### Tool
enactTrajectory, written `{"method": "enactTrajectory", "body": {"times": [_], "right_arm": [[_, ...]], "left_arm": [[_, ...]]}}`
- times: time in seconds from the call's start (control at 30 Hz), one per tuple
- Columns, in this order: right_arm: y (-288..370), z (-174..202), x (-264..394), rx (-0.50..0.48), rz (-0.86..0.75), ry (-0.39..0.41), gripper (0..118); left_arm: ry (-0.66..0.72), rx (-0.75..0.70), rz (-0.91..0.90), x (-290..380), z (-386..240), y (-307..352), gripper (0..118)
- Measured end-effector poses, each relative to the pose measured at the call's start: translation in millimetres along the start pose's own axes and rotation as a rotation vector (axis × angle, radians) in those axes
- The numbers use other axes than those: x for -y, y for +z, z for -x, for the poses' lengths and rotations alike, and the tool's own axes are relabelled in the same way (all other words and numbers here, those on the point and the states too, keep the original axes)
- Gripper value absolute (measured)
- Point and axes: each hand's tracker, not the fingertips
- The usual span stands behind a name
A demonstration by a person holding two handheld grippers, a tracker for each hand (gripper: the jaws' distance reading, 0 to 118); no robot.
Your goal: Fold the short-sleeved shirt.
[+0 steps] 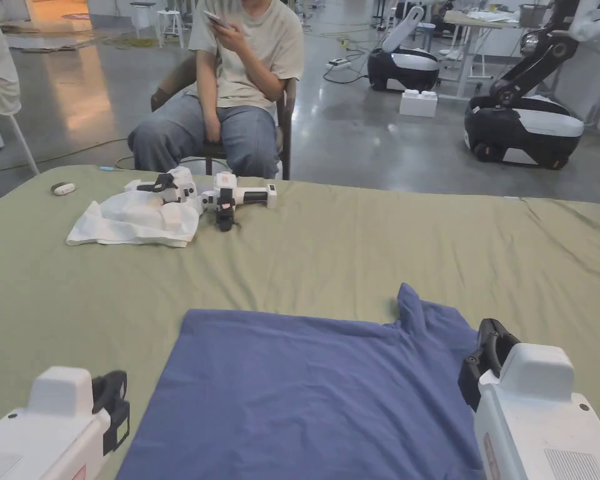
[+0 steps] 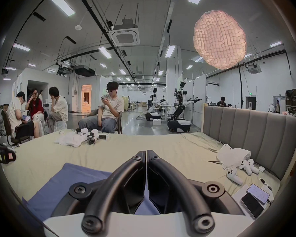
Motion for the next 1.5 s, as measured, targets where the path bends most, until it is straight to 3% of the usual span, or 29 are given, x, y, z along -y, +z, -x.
{"method": "enactTrajectory", "body": {"times": [0.17,0.23,0.27,0.3,0.33,0.5,0.57,0.7,0.8,0.87,0.97,1.03,1.1,1.13,1.27,1.3,1.37,1.5], "right_arm": [[-3,5,15,-0.016,0.055,0.0,0],[-3,7,19,-0.023,0.072,0.001,0],[-3,7,21,-0.028,0.079,0.001,0],[-3,7,23,-0.029,0.085,0.004,0],[-4,8,24,-0.029,0.092,0.008,0],[-3,5,30,-0.025,0.125,0.011,0],[-2,2,33,-0.021,0.136,0.01,0],[0,-4,38,-0.011,0.158,0.012,0],[1,-10,42,-0.004,0.173,0.012,0],[2,-15,45,0.001,0.185,0.014,0],[7,-29,48,0.006,0.21,0.004,0],[12,-44,51,0.0,0.24,0.004,0],[17,-63,56,0.011,0.323,0.065,1],[18,-74,59,0.025,0.376,0.091,5],[26,-115,79,0.04,0.603,0.1,51],[30,-124,85,0.044,0.64,0.093,58],[39,-135,101,0.015,0.727,0.107,64],[54,-141,129,-0.025,0.862,0.064,64]], "left_arm": [[0.041,0.057,0.264,38,34,-11,3],[0.081,0.06,0.35,49,44,-18,27],[0.105,0.062,0.388,54,49,-22,50],[0.122,0.055,0.424,60,52,-27,62],[0.136,0.061,0.449,65,54,-32,64],[0.17,0.0,0.59,90,58,-59,62],[0.163,-0.001,0.613,98,53,-65,46],[0.114,-0.024,0.603,103,41,-68,38],[0.083,0.002,0.61,99,35,-72,3],[0.077,0.074,0.624,97,26,-72,1],[-0.013,0.038,0.637,97,17,-73,0],[0.025,0.04,0.633,92,20,-67,0],[0.034,0.046,0.612,88,20,-57,0],[0.027,0.038,0.605,87,20,-54,0],[0.051,0.046,0.578,86,27,-47,0],[0.054,0.042,0.57,86,27,-46,0],[0.058,0.044,0.565,86,27,-46,0],[0.075,0.035,0.568,87,21,-40,0]]}}
